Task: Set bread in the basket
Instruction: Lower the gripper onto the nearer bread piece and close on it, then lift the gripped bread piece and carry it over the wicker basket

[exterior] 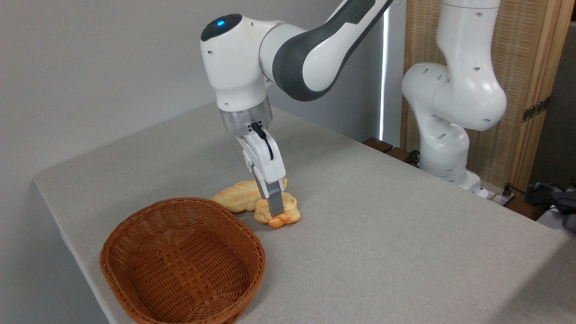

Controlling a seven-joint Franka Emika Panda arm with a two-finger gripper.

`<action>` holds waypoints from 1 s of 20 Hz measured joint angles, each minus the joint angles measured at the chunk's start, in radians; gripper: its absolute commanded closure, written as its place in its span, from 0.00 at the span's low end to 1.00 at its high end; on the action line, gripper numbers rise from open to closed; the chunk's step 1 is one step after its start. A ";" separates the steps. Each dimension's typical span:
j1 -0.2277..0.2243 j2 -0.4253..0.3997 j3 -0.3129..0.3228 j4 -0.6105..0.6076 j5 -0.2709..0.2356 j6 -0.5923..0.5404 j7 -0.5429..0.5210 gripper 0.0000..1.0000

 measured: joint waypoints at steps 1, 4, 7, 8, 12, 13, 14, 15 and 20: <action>0.000 -0.004 0.000 0.001 0.000 0.000 0.000 0.66; 0.001 -0.027 0.002 0.012 0.000 -0.002 0.000 0.63; 0.003 -0.048 0.003 0.045 -0.004 -0.006 0.000 0.63; 0.003 -0.052 0.004 0.059 -0.009 -0.007 0.000 0.63; 0.004 -0.053 0.011 0.116 -0.013 -0.004 0.000 0.63; 0.005 -0.051 0.014 0.127 -0.013 0.004 0.000 0.63; 0.006 -0.048 0.016 0.135 -0.015 0.019 0.000 0.63; 0.007 -0.045 0.016 0.140 -0.020 0.043 0.000 0.63; 0.010 0.002 0.049 0.143 -0.033 0.190 0.000 0.63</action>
